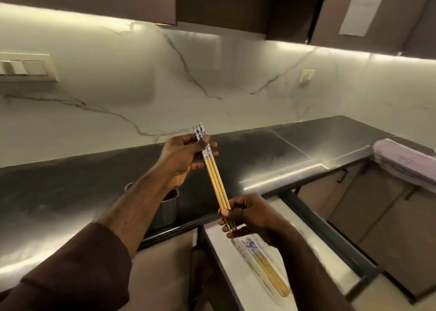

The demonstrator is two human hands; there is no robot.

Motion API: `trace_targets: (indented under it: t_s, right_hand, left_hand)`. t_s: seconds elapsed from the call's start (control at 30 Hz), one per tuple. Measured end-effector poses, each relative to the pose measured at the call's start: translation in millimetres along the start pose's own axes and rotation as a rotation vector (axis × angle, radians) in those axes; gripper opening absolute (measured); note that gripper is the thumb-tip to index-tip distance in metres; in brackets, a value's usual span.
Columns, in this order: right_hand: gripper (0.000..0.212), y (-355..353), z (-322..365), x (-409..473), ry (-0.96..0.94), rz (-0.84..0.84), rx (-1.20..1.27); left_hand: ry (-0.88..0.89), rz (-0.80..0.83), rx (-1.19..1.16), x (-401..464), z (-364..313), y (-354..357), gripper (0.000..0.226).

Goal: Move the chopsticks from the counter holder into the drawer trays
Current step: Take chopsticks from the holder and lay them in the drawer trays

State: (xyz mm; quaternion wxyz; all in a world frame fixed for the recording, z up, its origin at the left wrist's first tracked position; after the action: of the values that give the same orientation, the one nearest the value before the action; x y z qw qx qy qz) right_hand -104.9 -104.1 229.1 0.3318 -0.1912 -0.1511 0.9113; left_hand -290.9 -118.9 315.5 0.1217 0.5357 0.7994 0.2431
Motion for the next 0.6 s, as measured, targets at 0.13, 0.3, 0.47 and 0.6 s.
trace_targets:
  t_s: [0.13, 0.3, 0.47, 0.6]
  right_hand:
    - [0.015, -57.0, -45.5, -46.2, 0.097, -0.068, 0.025]
    - [0.016, -143.1, -113.8, -107.6, 0.169, -0.142, 0.062]
    - [0.013, -220.6, -172.9, -143.4, 0.238, -0.154, 0.037]
    - [0.015, -265.1, -210.9, -144.2, 0.290, -0.126, -0.025]
  left_hand:
    - [-0.060, 0.020, -0.011, -2.1, 55.9, 67.1, 0.032]
    - [-0.131, 0.038, -0.049, -6.8, 142.5, 167.5, 0.028]
    - [-0.188, 0.002, -0.050, -7.9, 218.3, 244.1, 0.021]
    - [-0.217, -0.039, -0.030, 2.1, 260.5, 276.0, 0.020]
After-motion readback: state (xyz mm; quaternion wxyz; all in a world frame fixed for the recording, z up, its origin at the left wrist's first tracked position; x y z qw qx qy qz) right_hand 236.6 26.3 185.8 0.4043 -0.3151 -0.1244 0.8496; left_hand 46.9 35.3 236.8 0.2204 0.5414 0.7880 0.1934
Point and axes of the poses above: each hand's wrist, its own x-axis towards the middle knuckle, its own y-axis out of the palm, z = x × y, the point moved 8 cm from there along x, towards the middle knuckle, and after that the axes turned 14 degrees about -x, right-handed, at the moved point
